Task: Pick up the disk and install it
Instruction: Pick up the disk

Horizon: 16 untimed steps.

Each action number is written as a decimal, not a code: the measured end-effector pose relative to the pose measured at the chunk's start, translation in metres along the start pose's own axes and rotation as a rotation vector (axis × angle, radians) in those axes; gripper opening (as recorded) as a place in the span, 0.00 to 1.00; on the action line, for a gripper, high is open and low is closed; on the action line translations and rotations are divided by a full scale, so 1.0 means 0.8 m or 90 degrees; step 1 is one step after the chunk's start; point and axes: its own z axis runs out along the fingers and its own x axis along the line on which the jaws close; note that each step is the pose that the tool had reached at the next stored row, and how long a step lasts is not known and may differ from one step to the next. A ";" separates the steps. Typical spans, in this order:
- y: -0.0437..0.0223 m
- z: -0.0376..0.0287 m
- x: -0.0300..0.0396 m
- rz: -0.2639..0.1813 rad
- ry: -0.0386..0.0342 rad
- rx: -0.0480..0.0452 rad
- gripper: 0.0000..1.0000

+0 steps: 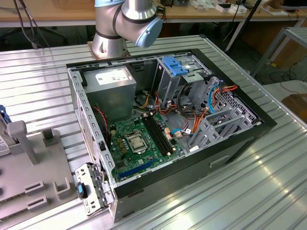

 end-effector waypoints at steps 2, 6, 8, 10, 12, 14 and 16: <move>0.0000 0.0044 0.0000 0.000 0.0000 0.0000 0.60; 0.0002 0.0144 -0.0001 0.000 0.0000 0.0000 0.60; 0.0003 0.0199 -0.0001 0.000 0.0000 0.0000 0.60; 0.0003 0.0243 -0.0001 0.000 0.0000 0.0000 0.60; 0.0003 0.0258 -0.0002 0.000 -0.0001 -0.0001 0.60; 0.0004 0.0261 -0.0002 0.000 -0.0001 -0.0001 0.60; 0.0004 0.0263 -0.0002 0.000 -0.0001 0.0000 0.59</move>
